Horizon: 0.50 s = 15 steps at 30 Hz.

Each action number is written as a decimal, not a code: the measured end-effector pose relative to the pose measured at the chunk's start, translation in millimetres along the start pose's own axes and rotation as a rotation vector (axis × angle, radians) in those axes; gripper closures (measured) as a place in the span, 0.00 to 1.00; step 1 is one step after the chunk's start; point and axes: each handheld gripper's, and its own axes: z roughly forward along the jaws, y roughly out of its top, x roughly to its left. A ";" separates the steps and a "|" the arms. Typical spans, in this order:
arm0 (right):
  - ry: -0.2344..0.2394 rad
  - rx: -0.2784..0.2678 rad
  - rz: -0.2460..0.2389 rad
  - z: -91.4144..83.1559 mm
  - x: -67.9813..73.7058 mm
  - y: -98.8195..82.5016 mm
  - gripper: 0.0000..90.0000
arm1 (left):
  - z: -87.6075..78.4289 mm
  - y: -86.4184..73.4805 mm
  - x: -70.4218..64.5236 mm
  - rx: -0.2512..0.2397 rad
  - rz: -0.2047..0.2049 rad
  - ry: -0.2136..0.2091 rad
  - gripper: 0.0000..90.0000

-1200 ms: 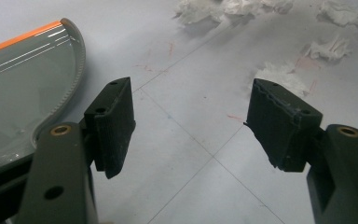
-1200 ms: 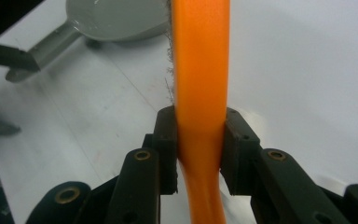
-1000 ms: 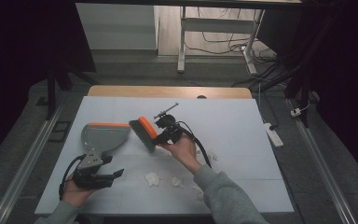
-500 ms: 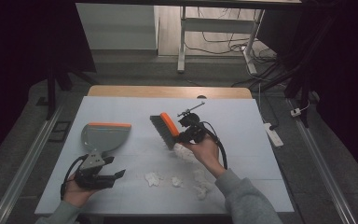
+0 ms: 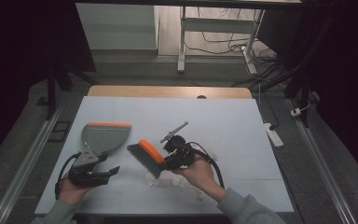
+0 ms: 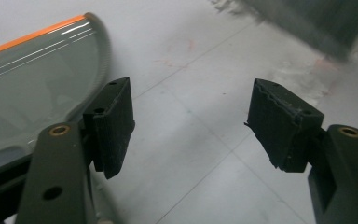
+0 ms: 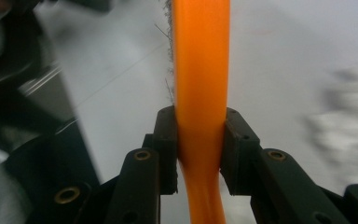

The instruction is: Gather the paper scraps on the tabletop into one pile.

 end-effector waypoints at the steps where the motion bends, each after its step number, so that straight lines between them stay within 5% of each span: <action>1: 0.014 0.014 -0.010 5.5 3.9 -0.5 0.78 | -1.2 -1.0 2.2 -0.002 -0.010 0.005 0.36; 5: 0.028 0.098 -0.070 23.8 14.4 -1.2 0.78 | -2.4 -3.9 7.1 -0.002 -0.031 0.010 0.36; 8: -0.018 0.129 -0.101 31.8 16.0 -2.6 0.78 | -0.3 -4.2 6.7 0.006 -0.028 0.004 0.36; 10: -0.012 0.146 -0.084 31.1 9.3 -1.3 0.78 | 1.0 -3.8 5.4 0.010 -0.021 0.000 0.36; 15: -0.112 0.155 -0.053 18.7 -17.3 -1.8 0.78 | 1.5 -4.4 5.6 0.011 -0.025 -0.003 0.35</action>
